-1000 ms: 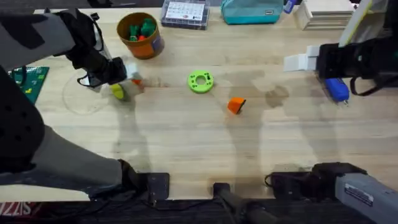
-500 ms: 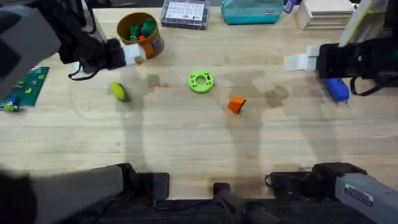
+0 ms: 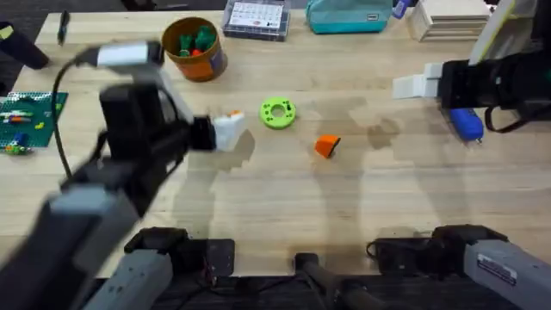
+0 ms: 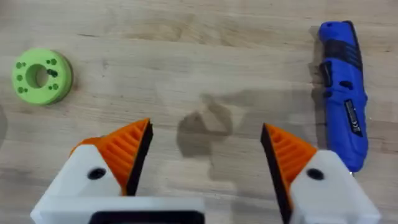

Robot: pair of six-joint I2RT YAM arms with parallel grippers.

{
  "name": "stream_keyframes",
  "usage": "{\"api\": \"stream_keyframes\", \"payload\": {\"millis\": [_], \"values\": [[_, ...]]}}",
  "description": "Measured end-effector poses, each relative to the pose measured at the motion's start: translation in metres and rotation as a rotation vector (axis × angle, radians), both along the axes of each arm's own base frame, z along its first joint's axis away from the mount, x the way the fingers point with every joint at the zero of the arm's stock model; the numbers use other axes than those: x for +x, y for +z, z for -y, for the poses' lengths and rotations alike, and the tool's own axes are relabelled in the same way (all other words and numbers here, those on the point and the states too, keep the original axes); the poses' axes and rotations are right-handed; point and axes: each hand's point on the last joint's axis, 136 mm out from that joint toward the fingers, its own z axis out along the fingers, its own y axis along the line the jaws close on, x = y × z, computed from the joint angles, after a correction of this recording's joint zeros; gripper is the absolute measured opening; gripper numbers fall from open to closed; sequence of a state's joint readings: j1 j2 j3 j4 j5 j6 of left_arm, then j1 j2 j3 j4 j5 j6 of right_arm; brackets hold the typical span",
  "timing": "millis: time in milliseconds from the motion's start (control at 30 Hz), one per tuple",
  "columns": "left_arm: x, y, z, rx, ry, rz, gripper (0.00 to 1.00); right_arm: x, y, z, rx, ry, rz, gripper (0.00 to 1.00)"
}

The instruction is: Pick up the gripper from the table and insert it into the empty holder that is missing its gripper. Then pick up a screw, insert it into the mounting hole, and use the screwdriver to tighten it. Finally, clean up the table by picking up the vegetable and placing it into the bucket.

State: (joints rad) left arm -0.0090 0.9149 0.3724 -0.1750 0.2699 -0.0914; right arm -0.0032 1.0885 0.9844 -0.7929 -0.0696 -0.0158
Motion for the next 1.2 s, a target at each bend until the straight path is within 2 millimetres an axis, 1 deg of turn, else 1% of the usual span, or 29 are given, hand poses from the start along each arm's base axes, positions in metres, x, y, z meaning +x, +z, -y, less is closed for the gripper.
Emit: {"api": "stream_keyframes", "payload": {"millis": [67,100,233,433,567,767,900,1100,1200], "values": [[-0.012,-0.005,0.0,-0.001,0.0,0.049,0.992,0.0,0.0,0.0,0.0,0.0,0.0,0.994],[-0.016,-0.004,0.0,-0.001,0.0,0.08,0.991,0.0,0.0,0.0,0.0,0.0,0.0,0.994],[-0.028,-0.001,0.0,-0.003,-0.001,0.183,0.992,0.0,0.0,0.0,0.0,0.0,0.0,0.994],[-0.041,-0.002,0.001,-0.006,-0.004,0.282,0.992,0.0,0.0,0.0,0.0,0.0,0.0,0.994],[-0.041,0.026,0.007,-0.044,-0.026,0.403,0.992,0.0,0.0,0.0,0.0,0.0,0.0,0.994],[-0.05,0.049,0.026,-0.107,-0.133,0.494,0.993,0.0,0.0,0.0,0.0,0.0,0.0,0.994],[-0.061,0.061,0.044,-0.156,-0.248,0.535,0.993,0.0,0.0,0.0,0.0,0.0,0.0,0.994],[-0.087,0.064,0.075,-0.215,-0.482,0.546,0.995,0.0,0.0,0.0,0.0,0.0,0.0,0.993],[-0.102,0.073,0.087,-0.233,-0.594,0.597,0.995,0.0,0.0,0.0,0.0,0.0,0.0,0.994]]}}
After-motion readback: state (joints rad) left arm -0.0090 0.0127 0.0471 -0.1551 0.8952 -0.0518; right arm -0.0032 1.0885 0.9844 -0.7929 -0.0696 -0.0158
